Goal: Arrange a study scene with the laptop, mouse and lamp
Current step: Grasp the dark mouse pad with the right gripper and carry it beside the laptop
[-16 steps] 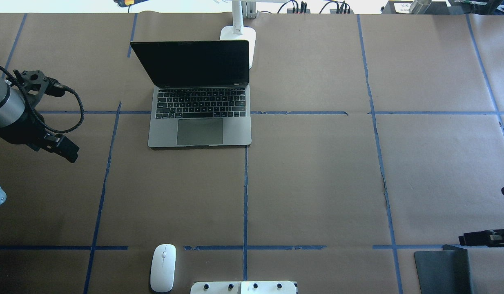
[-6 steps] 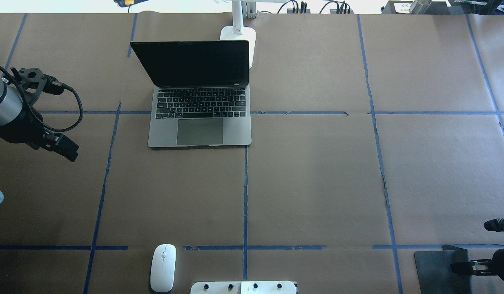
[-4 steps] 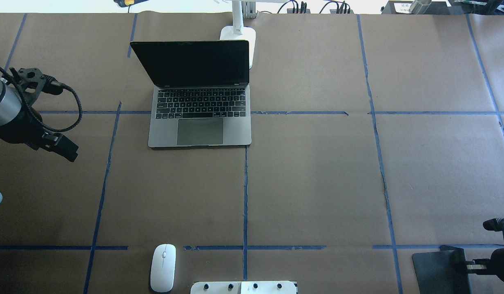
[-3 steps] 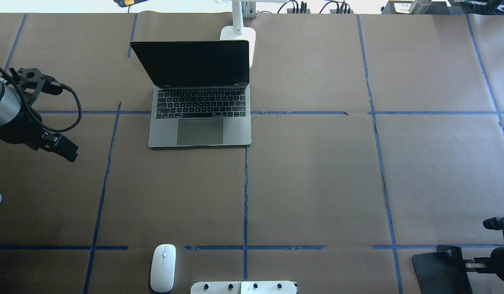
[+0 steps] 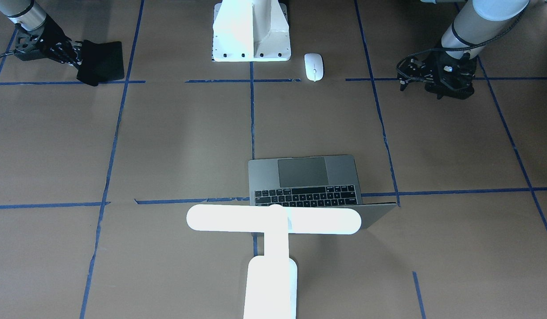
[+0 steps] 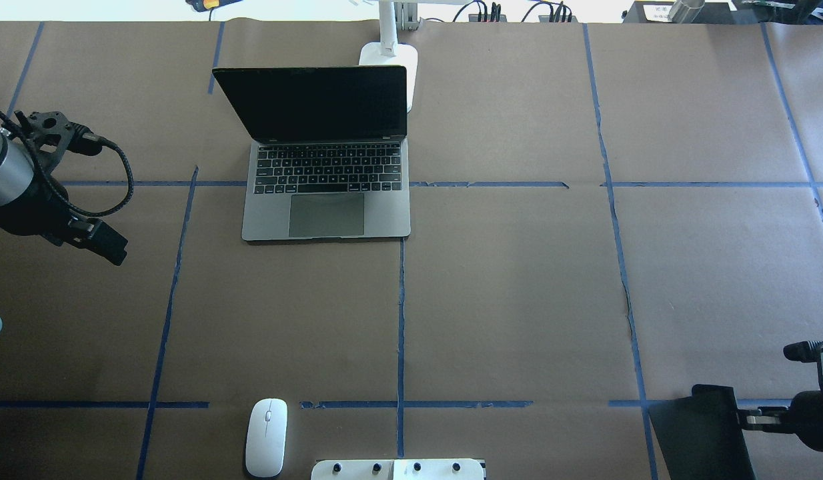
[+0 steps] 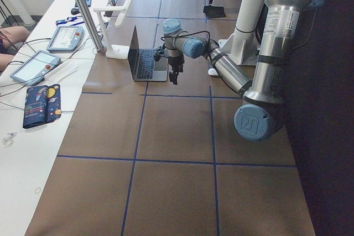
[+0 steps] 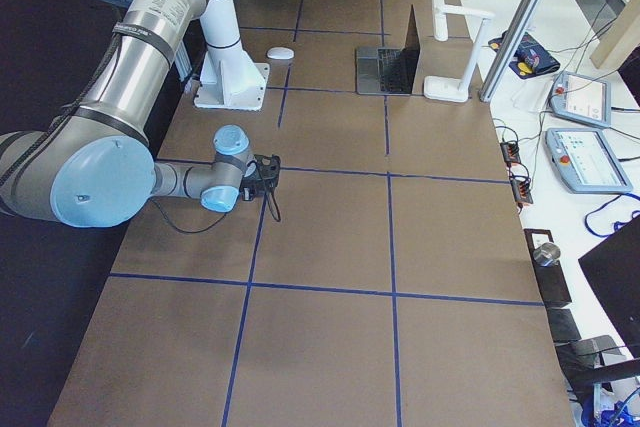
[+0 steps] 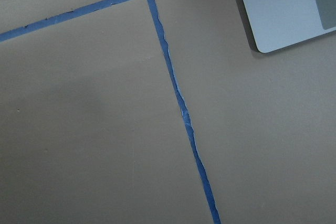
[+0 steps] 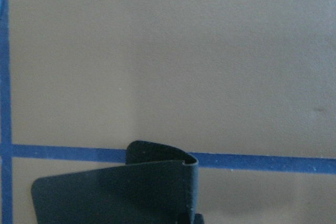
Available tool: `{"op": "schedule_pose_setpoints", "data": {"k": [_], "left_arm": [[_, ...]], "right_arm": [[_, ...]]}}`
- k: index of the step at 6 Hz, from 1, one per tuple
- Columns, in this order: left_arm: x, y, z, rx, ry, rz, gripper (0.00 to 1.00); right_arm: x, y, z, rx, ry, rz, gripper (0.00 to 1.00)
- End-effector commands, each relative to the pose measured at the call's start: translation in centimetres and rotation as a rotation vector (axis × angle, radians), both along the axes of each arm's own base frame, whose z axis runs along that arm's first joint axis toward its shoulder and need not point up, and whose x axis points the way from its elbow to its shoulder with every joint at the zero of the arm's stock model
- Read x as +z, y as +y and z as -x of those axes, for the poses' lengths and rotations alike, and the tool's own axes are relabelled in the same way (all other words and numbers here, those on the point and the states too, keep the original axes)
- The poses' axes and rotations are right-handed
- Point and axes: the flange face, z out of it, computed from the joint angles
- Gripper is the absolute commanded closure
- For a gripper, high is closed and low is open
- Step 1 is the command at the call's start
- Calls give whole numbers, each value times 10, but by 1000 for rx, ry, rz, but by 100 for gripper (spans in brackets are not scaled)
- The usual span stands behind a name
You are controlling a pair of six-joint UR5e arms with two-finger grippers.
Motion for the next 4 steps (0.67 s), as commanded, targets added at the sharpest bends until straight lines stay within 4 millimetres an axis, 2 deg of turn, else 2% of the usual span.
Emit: {"op": "schedule_pose_setpoints", "data": {"k": [1, 2, 3, 4], "left_arm": [[-1, 0, 0, -3, 1, 1, 0], [-3, 1, 1, -3, 5, -4, 0], [-4, 1, 1, -3, 5, -4, 0], [-8, 4, 3, -4, 12, -9, 0]], "right_arm": [[-32, -36, 20, 106, -99, -17, 100], [-44, -54, 28, 146, -133, -28, 100], [-49, -78, 47, 187, -133, -30, 100], [-77, -115, 82, 231, -134, -32, 100]]}}
